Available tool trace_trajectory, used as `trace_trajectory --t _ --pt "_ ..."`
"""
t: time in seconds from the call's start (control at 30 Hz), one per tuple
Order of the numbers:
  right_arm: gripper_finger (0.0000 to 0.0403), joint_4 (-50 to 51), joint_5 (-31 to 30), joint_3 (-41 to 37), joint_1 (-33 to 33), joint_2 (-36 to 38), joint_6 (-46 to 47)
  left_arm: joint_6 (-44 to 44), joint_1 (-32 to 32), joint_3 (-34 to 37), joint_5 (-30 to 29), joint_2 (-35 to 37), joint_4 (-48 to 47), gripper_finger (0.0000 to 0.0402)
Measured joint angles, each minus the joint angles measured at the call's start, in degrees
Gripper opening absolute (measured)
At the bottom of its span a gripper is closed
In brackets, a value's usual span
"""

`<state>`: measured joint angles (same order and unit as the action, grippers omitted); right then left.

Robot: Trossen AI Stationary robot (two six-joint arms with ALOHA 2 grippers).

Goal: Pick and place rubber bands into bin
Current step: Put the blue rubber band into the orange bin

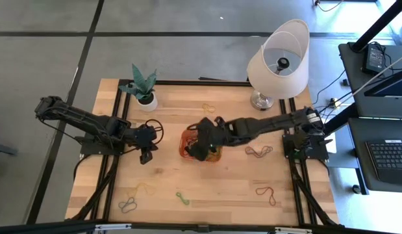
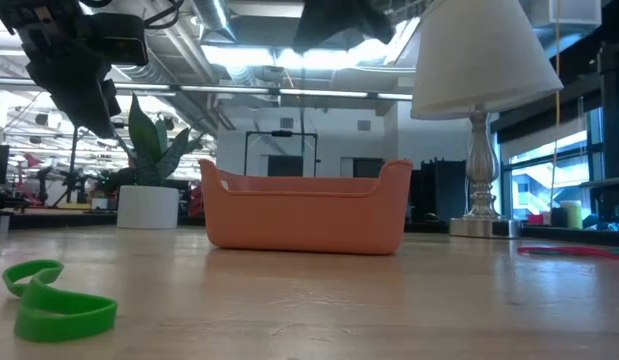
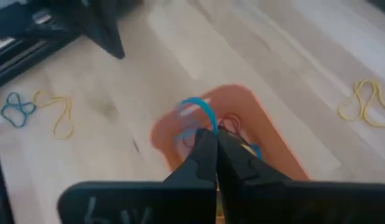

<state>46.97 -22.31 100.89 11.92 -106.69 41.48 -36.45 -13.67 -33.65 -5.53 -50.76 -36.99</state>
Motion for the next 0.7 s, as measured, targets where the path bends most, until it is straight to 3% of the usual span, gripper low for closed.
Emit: trace_trajectory --t 0.33,0.7 --pt "0.0 -0.38 5.81 -7.67 -2.74 -0.05 0.74 -0.27 0.0 0.0 -4.24 0.0 0.0 0.0001" --pt "0.0 -16.96 10.48 -21.28 -2.55 -0.14 3.86 1.28 0.0 0.02 -7.97 0.0 2.35 0.0001"
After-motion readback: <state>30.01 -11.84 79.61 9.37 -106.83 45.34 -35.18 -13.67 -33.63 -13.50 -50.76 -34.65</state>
